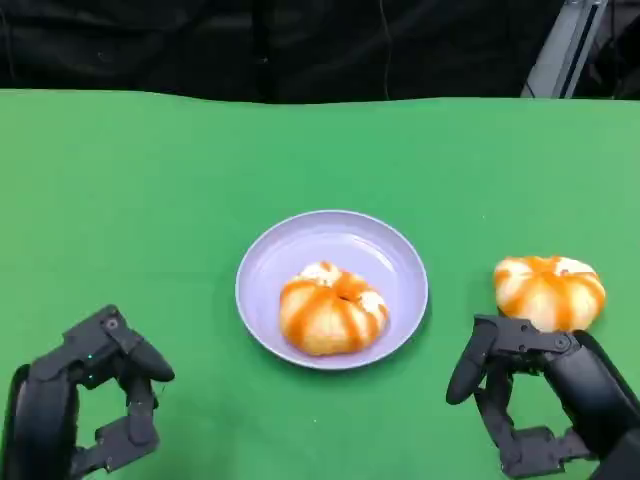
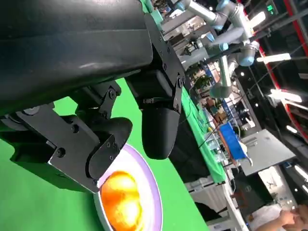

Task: Grasp the bread from the table and place it into the plate.

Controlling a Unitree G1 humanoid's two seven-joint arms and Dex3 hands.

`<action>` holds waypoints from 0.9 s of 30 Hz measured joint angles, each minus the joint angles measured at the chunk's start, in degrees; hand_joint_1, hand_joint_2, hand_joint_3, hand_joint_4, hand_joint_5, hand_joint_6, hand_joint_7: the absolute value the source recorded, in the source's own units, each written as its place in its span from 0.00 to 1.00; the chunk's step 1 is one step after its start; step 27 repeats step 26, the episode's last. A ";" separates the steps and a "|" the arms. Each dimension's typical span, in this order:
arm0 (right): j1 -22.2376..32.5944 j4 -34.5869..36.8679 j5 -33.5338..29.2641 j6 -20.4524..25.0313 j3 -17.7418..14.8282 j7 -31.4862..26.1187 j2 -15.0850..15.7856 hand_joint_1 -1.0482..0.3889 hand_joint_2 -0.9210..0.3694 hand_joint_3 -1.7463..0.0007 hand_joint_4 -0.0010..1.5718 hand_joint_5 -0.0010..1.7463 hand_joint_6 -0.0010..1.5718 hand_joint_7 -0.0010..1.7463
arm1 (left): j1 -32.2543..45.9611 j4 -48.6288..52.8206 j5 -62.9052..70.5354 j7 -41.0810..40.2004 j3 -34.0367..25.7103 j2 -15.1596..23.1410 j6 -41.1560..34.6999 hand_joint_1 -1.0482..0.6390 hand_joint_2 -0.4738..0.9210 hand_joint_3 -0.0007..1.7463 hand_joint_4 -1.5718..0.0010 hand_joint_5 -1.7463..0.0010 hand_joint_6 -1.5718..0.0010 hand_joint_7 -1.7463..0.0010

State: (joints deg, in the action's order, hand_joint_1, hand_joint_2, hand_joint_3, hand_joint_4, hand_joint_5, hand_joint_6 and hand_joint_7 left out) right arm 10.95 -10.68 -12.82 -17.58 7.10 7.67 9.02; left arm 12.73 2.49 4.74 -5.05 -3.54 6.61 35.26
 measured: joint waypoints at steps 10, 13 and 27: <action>-3.45 4.29 -0.21 -1.00 0.12 -0.37 0.00 0.79 0.48 0.18 0.53 0.98 0.51 0.76 | -2.73 4.02 -0.08 1.20 -0.59 0.01 2.59 0.66 0.62 0.78 0.46 0.00 0.50 0.09; -3.77 5.13 -0.19 -2.05 0.18 -0.62 -0.03 0.79 0.48 0.19 0.54 0.96 0.51 0.75 | -3.03 4.73 -0.55 2.17 -0.59 0.03 3.50 0.66 0.63 0.78 0.46 0.00 0.50 0.09; -1.49 4.55 -0.01 -4.38 0.26 -0.95 -0.11 0.81 0.46 0.19 0.55 0.96 0.52 0.75 | -2.12 4.99 -0.28 4.00 -0.61 0.01 3.67 0.68 0.73 0.65 0.47 0.00 0.51 0.08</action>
